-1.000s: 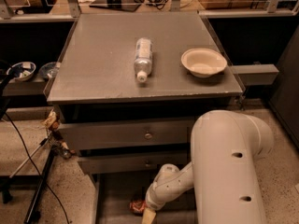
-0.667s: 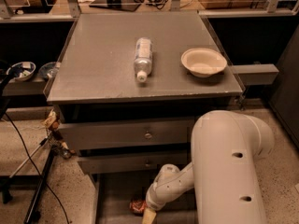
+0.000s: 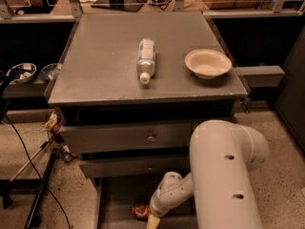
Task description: Pick coke can from bottom drawer and place on counter
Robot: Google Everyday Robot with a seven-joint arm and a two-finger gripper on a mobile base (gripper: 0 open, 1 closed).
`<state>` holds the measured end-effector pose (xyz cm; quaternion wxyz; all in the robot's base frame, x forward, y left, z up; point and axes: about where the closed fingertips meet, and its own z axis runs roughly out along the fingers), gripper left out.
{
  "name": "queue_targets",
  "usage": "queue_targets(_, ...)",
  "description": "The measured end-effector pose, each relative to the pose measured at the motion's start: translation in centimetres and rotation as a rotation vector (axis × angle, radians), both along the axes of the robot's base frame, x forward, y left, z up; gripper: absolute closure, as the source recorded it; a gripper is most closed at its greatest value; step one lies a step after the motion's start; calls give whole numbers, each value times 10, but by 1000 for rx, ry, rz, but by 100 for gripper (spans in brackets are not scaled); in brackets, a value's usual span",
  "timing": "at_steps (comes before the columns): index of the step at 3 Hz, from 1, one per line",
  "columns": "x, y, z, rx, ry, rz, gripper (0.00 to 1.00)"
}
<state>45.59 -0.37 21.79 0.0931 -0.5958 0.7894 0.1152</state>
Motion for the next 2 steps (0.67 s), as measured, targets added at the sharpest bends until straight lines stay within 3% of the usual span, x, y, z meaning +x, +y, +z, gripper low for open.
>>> queue_targets(1,17,13,-38,34,1,-29,0)
queue_targets(2,17,13,-38,34,1,-29,0)
